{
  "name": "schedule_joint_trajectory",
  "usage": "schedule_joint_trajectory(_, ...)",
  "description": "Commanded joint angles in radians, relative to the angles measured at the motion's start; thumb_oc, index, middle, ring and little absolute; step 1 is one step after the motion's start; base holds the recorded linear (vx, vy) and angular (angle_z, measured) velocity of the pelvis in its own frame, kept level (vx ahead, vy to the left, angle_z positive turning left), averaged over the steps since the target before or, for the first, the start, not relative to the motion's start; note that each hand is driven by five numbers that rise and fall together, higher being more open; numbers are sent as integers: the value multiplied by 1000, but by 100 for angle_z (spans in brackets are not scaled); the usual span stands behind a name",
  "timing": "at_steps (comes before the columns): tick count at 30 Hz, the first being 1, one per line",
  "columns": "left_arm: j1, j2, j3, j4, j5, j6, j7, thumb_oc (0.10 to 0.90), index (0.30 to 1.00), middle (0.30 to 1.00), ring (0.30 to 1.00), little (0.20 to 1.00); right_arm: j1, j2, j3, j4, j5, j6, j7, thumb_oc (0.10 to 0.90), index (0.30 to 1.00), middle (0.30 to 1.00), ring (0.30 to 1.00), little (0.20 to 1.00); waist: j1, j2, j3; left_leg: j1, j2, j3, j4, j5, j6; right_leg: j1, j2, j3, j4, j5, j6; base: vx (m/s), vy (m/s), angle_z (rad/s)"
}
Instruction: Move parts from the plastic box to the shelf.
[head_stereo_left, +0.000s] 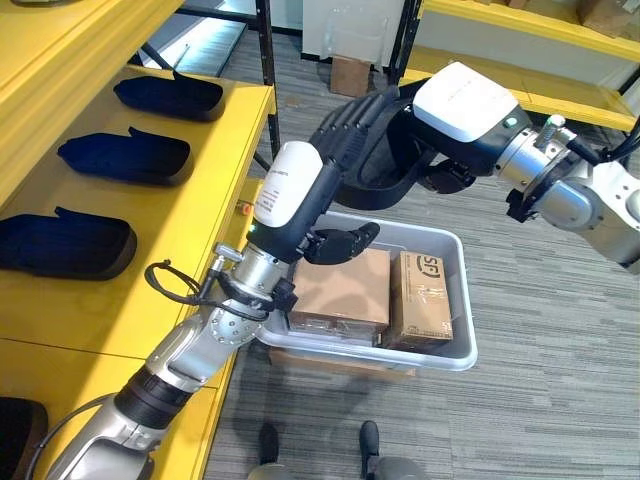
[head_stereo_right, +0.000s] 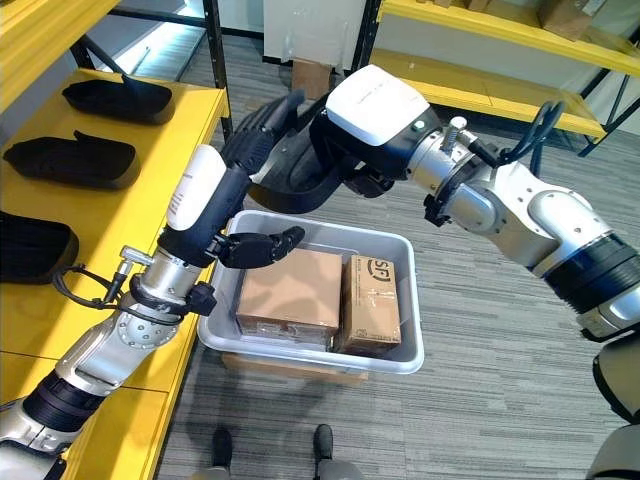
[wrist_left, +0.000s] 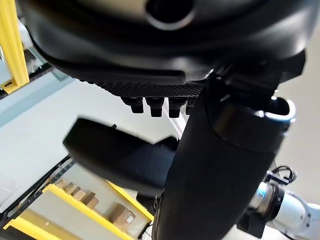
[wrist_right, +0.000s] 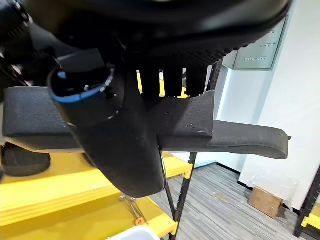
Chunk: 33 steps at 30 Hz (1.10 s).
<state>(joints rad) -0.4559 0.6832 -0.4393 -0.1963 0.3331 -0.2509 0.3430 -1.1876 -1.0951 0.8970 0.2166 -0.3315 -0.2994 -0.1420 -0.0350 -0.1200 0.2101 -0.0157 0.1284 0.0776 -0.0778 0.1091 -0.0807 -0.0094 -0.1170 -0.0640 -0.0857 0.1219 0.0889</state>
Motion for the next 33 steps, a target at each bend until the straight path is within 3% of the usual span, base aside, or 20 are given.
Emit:
schedule_joint_trajectory(1,-89,-24,-31,21,45,-36,78,900,1000,1000,1000,1000,-153,45,-22,79,70,37,-115,400,300,300,300,300,0,-19,-195,17,67,15,-9,-82,-29,112,-47,-24,23,-164,63,0,0,0)
schedule_joint_trajectory(16,-127,-53,-54,128,123,4,123,900,1000,1000,1000,1000,-167,109,-46,89,77,52,-120,400,300,300,300,300,-8,-18,-194,25,68,22,-9,-87,-26,111,-47,-16,26,-168,60,0,0,0)
schedule_joint_trajectory(33,-122,-27,-24,198,200,35,166,900,1000,1000,1000,1000,-158,130,-75,87,72,58,-121,400,300,300,300,300,-11,-17,-200,34,66,25,-9,-94,-23,117,-49,-12,23,-170,59,0,0,0)
